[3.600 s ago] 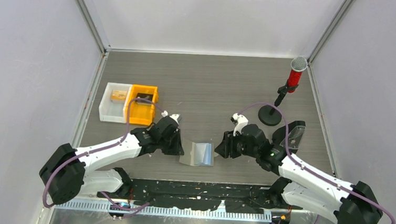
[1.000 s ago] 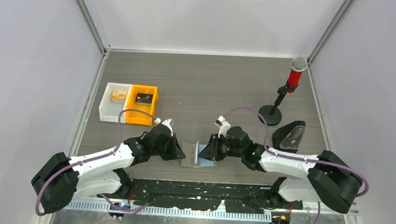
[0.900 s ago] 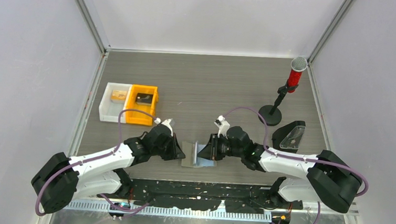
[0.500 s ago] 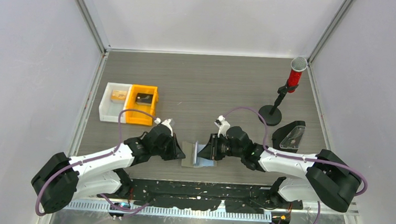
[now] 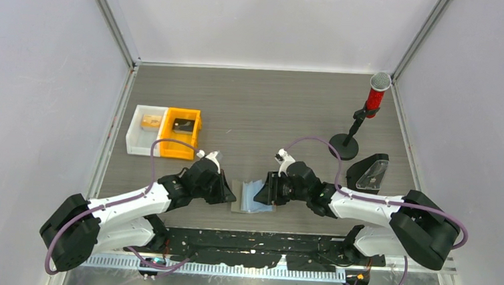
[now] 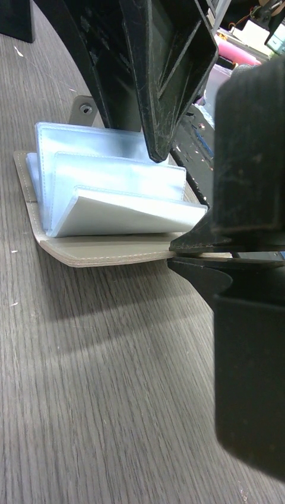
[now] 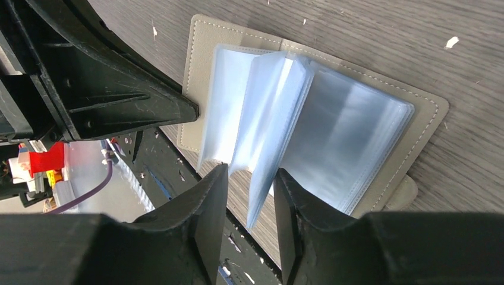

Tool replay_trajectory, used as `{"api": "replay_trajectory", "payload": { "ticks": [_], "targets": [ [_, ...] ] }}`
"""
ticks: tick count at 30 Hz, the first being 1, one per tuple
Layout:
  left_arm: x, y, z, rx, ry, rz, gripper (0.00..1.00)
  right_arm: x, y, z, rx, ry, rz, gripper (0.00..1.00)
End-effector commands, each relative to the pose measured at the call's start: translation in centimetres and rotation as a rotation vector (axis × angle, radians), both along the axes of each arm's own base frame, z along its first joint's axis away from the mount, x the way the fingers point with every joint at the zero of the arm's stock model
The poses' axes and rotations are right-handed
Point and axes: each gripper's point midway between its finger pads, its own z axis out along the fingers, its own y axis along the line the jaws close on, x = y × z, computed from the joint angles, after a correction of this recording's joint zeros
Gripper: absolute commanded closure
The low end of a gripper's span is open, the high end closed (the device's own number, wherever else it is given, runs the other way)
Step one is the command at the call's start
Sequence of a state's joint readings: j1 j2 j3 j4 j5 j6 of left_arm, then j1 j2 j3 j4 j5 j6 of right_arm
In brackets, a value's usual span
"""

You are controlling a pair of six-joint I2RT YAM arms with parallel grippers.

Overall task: Take the credit cards out of the card holder
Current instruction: Open the card holder at the center of the board.

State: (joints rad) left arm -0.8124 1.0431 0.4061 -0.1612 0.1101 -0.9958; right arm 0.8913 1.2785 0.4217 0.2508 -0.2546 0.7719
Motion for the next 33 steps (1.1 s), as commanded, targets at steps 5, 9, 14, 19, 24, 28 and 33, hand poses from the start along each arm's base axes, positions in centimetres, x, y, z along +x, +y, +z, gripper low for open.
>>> {"api": "replay_trajectory", "payload": {
  "ticks": [5, 9, 14, 19, 24, 28, 33],
  "targets": [
    [0.2, -0.8, 0.7, -0.036, -0.022, -0.009, 1.00, 1.3, 0.5, 1.3, -0.020, -0.069, -0.006, 0.42],
    [0.2, -0.7, 0.6, -0.036, -0.021, -0.008, 1.00, 1.9, -0.6, 1.5, -0.095, -0.104, -0.030, 0.35],
    [0.1, -0.7, 0.7, -0.039, -0.023, -0.007, 1.00, 2.5, -2.4, 2.9, -0.181, -0.142, -0.071, 0.35],
    [0.1, -0.8, 0.8, -0.047, -0.024, -0.007, 1.00, 2.4, -2.3, 4.4, -0.143, -0.157, -0.078, 0.36],
    [0.1, -0.9, 0.8, -0.049, -0.024, -0.008, 1.00, 2.2, -1.6, 3.8, -0.114, -0.131, -0.069, 0.39],
    [0.0, -0.9, 0.7, -0.049, -0.021, -0.010, 1.00, 2.0, -1.0, 3.2, -0.098, -0.104, -0.060, 0.40],
    [-0.1, -0.9, 0.7, -0.051, -0.023, -0.010, 1.00, 2.2, -0.5, 2.6, -0.097, -0.091, -0.059, 0.42]
  ]
}}
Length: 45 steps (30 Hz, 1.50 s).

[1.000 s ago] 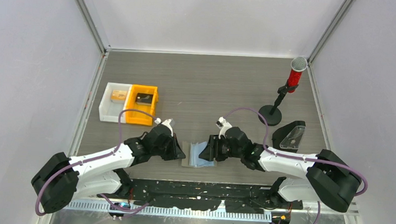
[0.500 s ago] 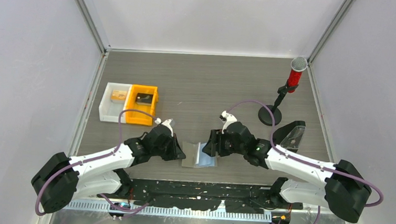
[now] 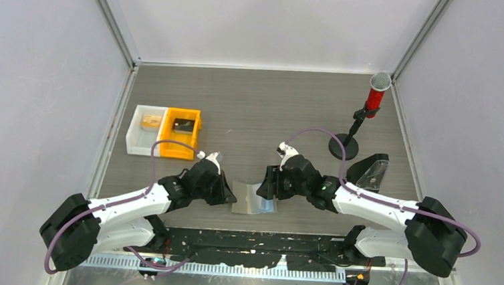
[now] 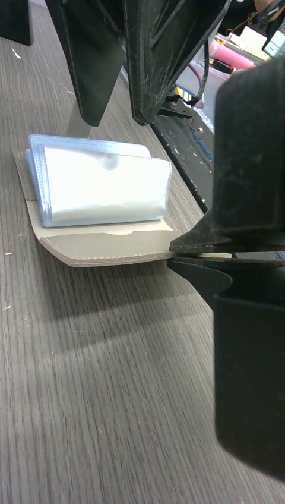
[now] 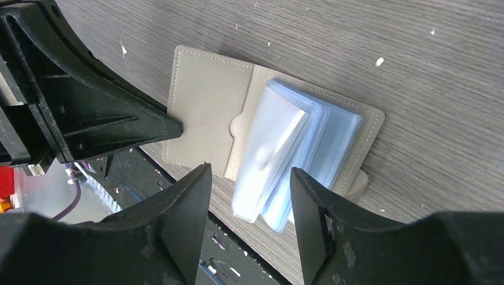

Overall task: Take the credit cards out of the card holder
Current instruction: Open the card holder at the center of the board.

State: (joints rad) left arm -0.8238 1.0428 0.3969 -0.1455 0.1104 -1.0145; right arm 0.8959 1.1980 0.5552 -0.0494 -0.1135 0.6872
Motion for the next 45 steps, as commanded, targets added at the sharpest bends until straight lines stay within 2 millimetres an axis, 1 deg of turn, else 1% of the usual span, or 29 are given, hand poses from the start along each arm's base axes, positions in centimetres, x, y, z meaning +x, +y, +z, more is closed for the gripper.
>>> {"api": "replay_trajectory", "payload": {
  "ticks": [1, 10, 19, 21, 28, 35, 37, 41, 45],
  "targets": [
    [0.2, -0.6, 0.8, -0.039, -0.030, -0.011, 1.00, 0.5, 1.2, 0.4, 0.043, -0.011, 0.002, 0.42],
    [0.2, -0.6, 0.7, -0.036, -0.027, -0.010, 1.00, 0.6, 0.6, -1.5, -0.019, 0.007, -0.018, 0.43],
    [0.1, -0.6, 0.6, -0.036, -0.024, -0.008, 1.00, 0.9, 0.4, -2.1, -0.046, 0.009, -0.033, 0.43],
    [0.1, -0.6, 0.7, -0.038, -0.026, -0.008, 1.00, 0.7, -0.2, -2.7, -0.074, 0.025, -0.039, 0.43],
    [0.1, -0.6, 0.7, -0.038, -0.025, -0.007, 1.00, 0.7, -0.7, -3.5, -0.109, 0.030, -0.054, 0.43],
    [0.2, -0.7, 0.6, -0.036, -0.023, -0.008, 1.00, 0.3, -0.2, -3.9, -0.090, 0.054, -0.028, 0.42],
    [0.2, -0.8, 0.7, -0.039, -0.026, -0.010, 1.00, 0.4, 0.4, -3.6, -0.062, 0.050, -0.024, 0.43],
    [0.1, -0.8, 0.6, -0.038, -0.024, -0.012, 1.00, 0.4, 0.6, -3.7, -0.053, 0.059, -0.027, 0.43],
    [0.1, -0.9, 0.7, -0.039, -0.024, -0.012, 1.00, 0.0, 1.3, -3.2, -0.010, 0.070, -0.004, 0.43]
  ]
}}
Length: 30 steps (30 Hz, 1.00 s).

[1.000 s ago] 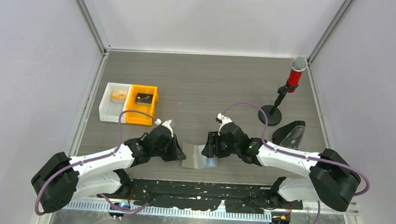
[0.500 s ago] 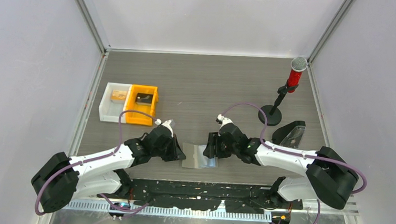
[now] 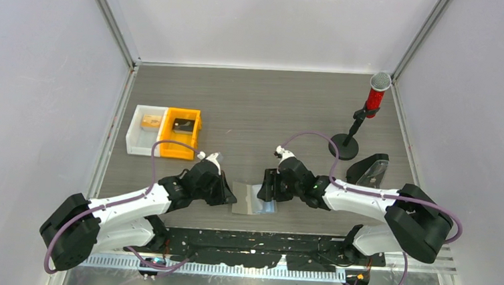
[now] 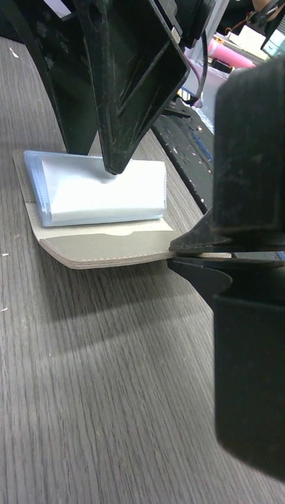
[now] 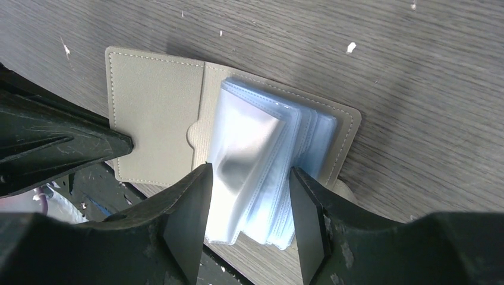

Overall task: Take the credit cards out of the card holder
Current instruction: Open the card holder at the center of the board.

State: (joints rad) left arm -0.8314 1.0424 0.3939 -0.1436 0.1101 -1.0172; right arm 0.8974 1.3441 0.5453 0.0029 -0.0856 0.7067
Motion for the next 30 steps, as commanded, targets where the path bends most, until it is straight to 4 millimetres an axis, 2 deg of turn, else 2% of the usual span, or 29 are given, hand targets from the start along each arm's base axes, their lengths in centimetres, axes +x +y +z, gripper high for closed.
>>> {"api": "replay_trajectory", "payload": {
  "ticks": [1, 4, 8, 14, 24, 30],
  "targets": [
    [0.3, -0.9, 0.7, -0.038, -0.026, -0.008, 1.00, -0.3, 1.7, 1.2, 0.098, 0.003, 0.025, 0.43],
    [0.3, -0.9, 0.8, -0.040, -0.026, -0.008, 1.00, -0.5, 2.2, 2.1, 0.151, 0.000, 0.036, 0.44],
    [0.3, -1.0, 0.8, -0.043, -0.026, -0.009, 1.00, -0.7, 2.9, 4.1, 0.230, -0.030, 0.061, 0.50],
    [0.1, -1.3, 1.0, -0.052, -0.025, -0.013, 1.00, -1.2, 3.6, 5.5, 0.306, -0.033, 0.084, 0.56],
    [0.1, -1.4, 1.2, -0.063, -0.027, -0.009, 0.99, -1.4, 4.0, 5.6, 0.329, -0.020, 0.095, 0.58],
    [0.1, -1.3, 1.4, -0.062, -0.024, -0.006, 0.89, -1.6, 4.5, 5.6, 0.345, -0.009, 0.107, 0.58]
  ]
}}
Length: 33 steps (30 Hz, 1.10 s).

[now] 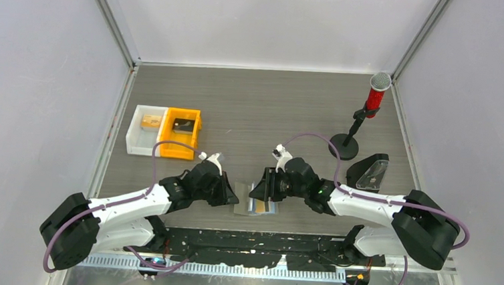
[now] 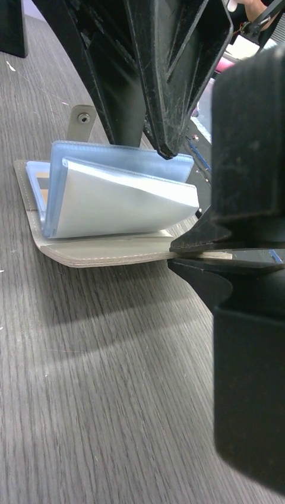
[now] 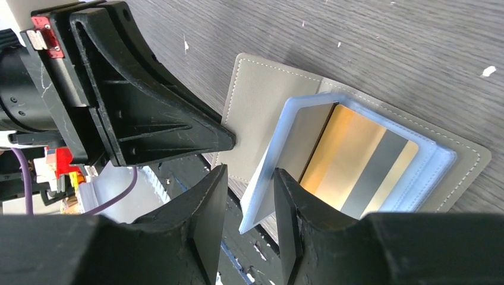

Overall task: Take the credit cards out of the card holder
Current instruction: Open the card holder at the center of the board.

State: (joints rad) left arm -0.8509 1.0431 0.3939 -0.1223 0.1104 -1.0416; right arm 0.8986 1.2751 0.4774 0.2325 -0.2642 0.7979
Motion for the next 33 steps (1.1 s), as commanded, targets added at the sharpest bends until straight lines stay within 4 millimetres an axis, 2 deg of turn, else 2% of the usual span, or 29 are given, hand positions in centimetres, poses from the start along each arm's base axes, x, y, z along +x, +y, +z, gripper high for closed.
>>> {"api": "replay_trajectory", "payload": {
  "ticks": [1, 9, 14, 18, 21, 24, 29, 31, 33],
  "targets": [
    [0.3, -0.5, 1.1, -0.033, -0.026, 0.001, 0.87, -0.1, 1.3, 1.2, 0.064, -0.015, 0.023, 0.58],
    [0.8, 1.1, 2.5, 0.000, -0.078, 0.058, 0.62, -0.1, 2.1, 1.0, 0.065, -0.009, 0.038, 0.58],
    [1.3, 2.5, 3.3, 0.021, -0.123, 0.111, 0.53, -0.1, 2.8, 0.5, 0.056, -0.001, 0.049, 0.60],
    [1.3, 2.8, 3.4, 0.024, -0.129, 0.122, 0.48, -0.4, 3.6, -0.1, 0.050, 0.009, 0.068, 0.61],
    [1.3, 2.9, 3.4, 0.027, -0.132, 0.122, 0.45, -0.7, 4.1, -0.7, 0.044, 0.015, 0.081, 0.56],
    [1.4, 2.8, 3.4, 0.030, -0.138, 0.117, 0.43, -1.0, 4.4, -1.7, 0.024, 0.032, 0.092, 0.55],
    [1.6, 2.5, 3.3, 0.049, -0.136, 0.092, 0.43, -1.2, 4.4, -2.0, 0.021, 0.035, 0.095, 0.54],
    [1.6, 2.3, 3.3, 0.059, -0.135, 0.082, 0.44, -1.2, 4.3, -1.8, 0.024, 0.029, 0.097, 0.51],
    [1.7, 2.0, 3.5, 0.053, -0.137, 0.069, 0.51, -1.2, 4.2, -1.2, 0.026, 0.016, 0.094, 0.51]
  ]
}}
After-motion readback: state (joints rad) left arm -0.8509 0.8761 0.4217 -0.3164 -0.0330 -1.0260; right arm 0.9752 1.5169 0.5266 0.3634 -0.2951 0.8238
